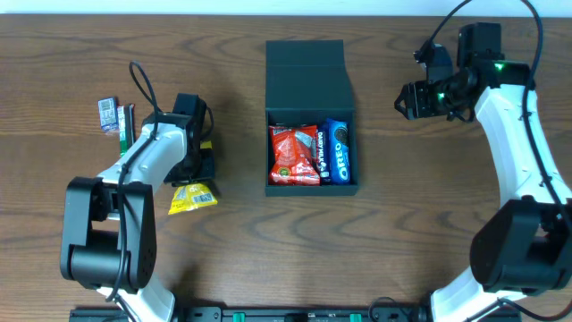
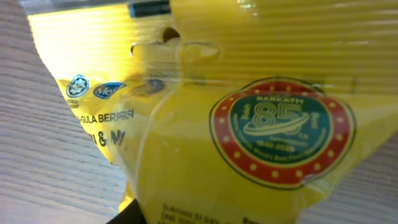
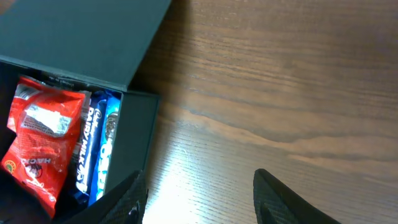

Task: Pack container
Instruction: 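Grasp the yellow candy bag on the table with the left gripper, then lift the yellow bag and carry it over the box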

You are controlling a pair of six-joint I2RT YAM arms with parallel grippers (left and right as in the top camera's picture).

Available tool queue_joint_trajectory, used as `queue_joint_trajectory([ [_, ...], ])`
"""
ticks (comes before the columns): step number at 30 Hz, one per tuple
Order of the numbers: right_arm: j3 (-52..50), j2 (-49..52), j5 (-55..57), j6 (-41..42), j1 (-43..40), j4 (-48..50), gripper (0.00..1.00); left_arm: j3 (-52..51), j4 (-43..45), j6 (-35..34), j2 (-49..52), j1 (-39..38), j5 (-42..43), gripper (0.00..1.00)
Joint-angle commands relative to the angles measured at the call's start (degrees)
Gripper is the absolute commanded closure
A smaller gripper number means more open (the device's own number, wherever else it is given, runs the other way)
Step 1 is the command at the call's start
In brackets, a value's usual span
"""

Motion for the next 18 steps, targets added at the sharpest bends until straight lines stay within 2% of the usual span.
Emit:
queue_joint_trajectory([
  [1, -0.33, -1.42, -0.57, -0.37, 0.55, 0.2, 0.45, 1.77, -0.96, -1.49, 0.22, -0.63, 0.44, 0.7],
  [7, -0.33, -1.42, -0.55, -0.37, 0.55, 0.35, 0.44, 11.21, -4.74, -1.86, -1.57, -4.9, -3.78, 0.71],
  [12, -0.33, -1.42, -0.55, -0.37, 0.44, 0.35, 0.44, 19.78, -6.1, -2.05, -1.62, -13.42, -7.02, 0.71],
  [16, -0.33, -1.42, -0.55, -0.37, 0.15, 0.35, 0.44, 21.99, -2.6, -7.23, -1.62, -20.13, -6.97, 0.71],
  [18, -0.33, -1.42, -0.57, -0.37, -0.02, 0.33, 0.44, 21.99, -0.55, -9.77, -1.49, -22.8, -6.99, 0.75],
])
